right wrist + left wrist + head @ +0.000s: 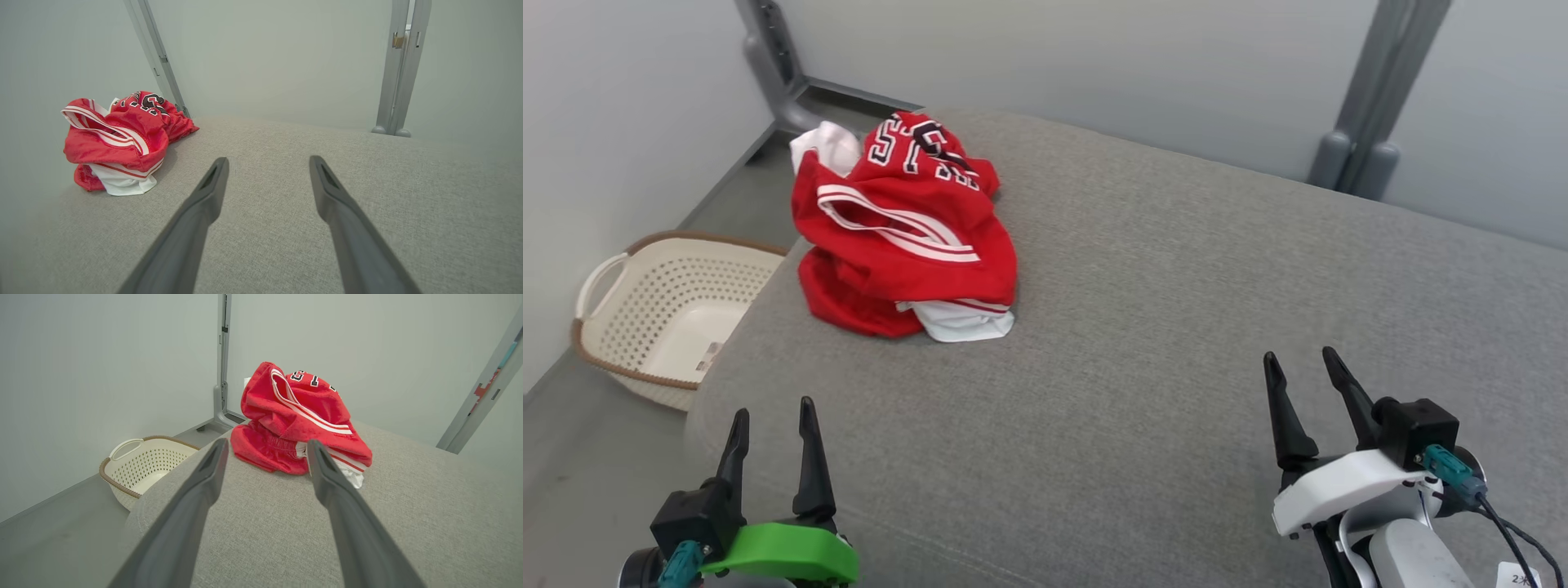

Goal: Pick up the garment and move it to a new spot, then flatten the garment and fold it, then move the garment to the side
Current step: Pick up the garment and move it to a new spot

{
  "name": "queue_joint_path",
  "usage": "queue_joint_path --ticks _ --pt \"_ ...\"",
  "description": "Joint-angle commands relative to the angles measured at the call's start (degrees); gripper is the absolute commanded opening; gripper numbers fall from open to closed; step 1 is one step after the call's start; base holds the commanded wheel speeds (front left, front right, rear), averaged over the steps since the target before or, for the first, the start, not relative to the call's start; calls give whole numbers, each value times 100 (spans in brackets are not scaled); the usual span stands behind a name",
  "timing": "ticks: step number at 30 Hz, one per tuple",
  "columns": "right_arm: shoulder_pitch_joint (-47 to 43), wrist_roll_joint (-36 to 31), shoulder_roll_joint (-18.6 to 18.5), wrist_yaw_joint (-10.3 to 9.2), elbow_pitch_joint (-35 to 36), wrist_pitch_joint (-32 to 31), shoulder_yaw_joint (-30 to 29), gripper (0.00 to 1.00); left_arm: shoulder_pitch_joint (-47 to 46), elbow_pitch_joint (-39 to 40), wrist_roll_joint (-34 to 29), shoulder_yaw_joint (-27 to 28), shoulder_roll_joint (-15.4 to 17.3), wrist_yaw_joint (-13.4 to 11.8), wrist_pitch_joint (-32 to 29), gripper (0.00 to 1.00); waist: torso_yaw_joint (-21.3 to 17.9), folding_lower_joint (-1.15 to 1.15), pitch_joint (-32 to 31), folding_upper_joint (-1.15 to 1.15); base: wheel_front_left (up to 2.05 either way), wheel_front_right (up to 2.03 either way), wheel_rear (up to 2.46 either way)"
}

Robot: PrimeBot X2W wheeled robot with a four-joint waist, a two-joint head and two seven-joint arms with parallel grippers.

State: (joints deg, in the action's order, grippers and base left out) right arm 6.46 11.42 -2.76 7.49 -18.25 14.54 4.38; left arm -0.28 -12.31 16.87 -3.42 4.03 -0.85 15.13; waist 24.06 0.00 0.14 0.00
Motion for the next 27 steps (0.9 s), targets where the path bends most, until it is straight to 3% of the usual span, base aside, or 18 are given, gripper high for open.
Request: queue_joint_path --ticks 1,16,23,27 --pt "71 46 -23 0 -16 22 22 100 135 21 11 30 19 -20 4 100 551 0 -11 0 0 0 0" --pt "372 89 -24 0 -203 0 394 100 384 324 67 221 -15 -133 4 100 645 0 90 0 0 0 0" --pt "332 72 -24 0 -227 16 362 100 13 90 169 130 68 1 -194 100 622 0 105 0 0 0 0" --pt "282 -21 -24 0 -171 -15 264 100 -598 -334 407 102 104 210 -558 100 601 0 178 0 0 0 0"
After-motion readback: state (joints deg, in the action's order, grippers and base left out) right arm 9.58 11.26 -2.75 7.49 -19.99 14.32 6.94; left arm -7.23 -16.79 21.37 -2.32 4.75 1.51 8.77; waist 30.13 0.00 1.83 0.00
